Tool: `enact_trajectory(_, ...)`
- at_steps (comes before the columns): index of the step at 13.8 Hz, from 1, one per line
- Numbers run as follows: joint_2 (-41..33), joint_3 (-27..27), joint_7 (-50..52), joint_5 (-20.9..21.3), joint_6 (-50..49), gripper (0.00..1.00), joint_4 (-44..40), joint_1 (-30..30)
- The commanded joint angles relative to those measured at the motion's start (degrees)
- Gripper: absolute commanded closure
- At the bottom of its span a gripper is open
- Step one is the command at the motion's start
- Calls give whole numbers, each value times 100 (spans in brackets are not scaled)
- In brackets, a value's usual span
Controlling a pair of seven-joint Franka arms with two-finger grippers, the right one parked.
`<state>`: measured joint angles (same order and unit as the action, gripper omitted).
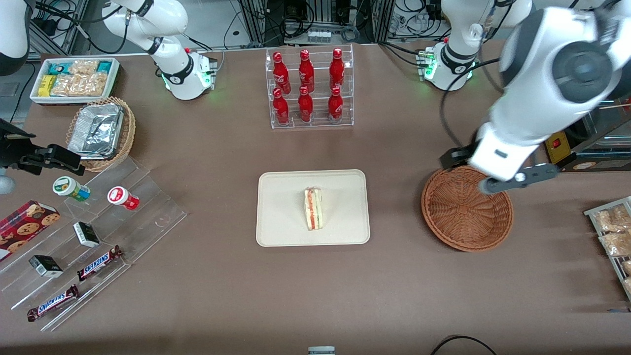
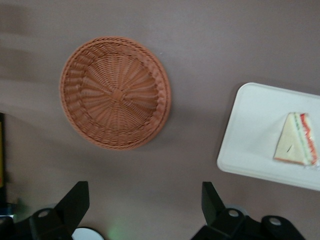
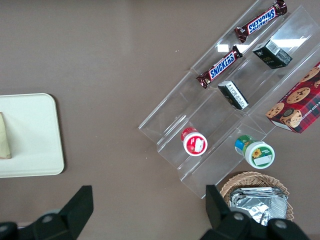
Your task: Place sandwich from basket to tray
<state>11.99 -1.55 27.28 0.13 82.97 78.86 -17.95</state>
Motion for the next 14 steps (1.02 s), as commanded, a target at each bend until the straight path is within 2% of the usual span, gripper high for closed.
enact_trajectory(1, -425, 75, -809, -101, -272, 0, 314, 440)
enact_trajectory(7, -1374, 67, -2682, -127, -369, 0, 1237, 1389)
enact_trajectory(14, -1393, 67, -2781, -22, -370, 1, 1115, 1522)
